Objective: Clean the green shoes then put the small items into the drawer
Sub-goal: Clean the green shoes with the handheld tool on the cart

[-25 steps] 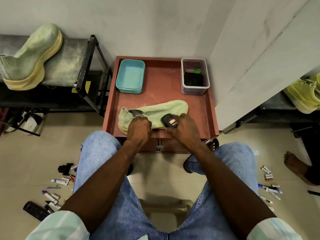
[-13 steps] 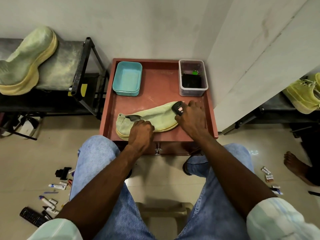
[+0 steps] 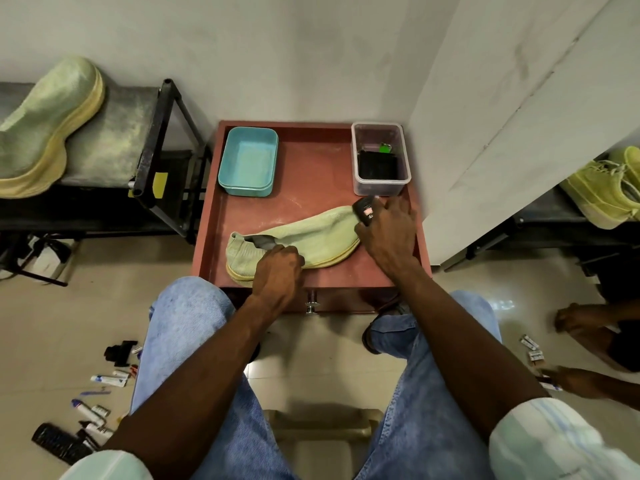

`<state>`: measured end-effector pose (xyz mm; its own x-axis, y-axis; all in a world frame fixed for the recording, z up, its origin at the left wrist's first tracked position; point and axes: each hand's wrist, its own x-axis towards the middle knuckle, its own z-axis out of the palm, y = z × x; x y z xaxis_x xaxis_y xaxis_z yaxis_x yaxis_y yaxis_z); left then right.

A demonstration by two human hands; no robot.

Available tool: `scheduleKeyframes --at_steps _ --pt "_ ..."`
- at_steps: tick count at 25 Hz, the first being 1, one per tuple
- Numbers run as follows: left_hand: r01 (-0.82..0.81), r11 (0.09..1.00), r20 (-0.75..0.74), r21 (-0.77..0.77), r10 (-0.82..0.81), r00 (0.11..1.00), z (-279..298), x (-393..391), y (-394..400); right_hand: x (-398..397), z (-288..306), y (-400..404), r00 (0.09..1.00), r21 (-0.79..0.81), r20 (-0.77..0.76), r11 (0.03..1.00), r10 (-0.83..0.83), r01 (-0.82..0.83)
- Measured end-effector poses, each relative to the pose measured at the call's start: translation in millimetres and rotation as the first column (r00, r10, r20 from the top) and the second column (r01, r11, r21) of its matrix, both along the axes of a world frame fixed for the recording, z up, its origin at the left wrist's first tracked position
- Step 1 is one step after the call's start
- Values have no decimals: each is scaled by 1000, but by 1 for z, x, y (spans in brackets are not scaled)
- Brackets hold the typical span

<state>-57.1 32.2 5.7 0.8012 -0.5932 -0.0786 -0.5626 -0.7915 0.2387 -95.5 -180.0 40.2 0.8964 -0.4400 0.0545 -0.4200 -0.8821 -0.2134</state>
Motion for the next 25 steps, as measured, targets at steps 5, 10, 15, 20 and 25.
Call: scheduleKeyframes --at_steps 5,10,15,20,25 --pt "4 1000 22 8 -5 1000 1 0 -1 0 -5 7 1000 57 -9 998 -9 9" --pt "-21 1000 16 -16 21 1000 0 3 5 5 -3 -1 997 79 33 995 -70 68" --pt "-64 998 -7 0 64 998 -2 9 15 9 -8 -7 997 182 58 982 -58 47" --pt "-61 998 -7 12 62 998 -2 11 14 9 -10 1 1000 295 29 956 2 -11" --pt "-57 998 5 19 57 998 -1 9 14 12 -9 3 996 317 -4 945 84 -79"
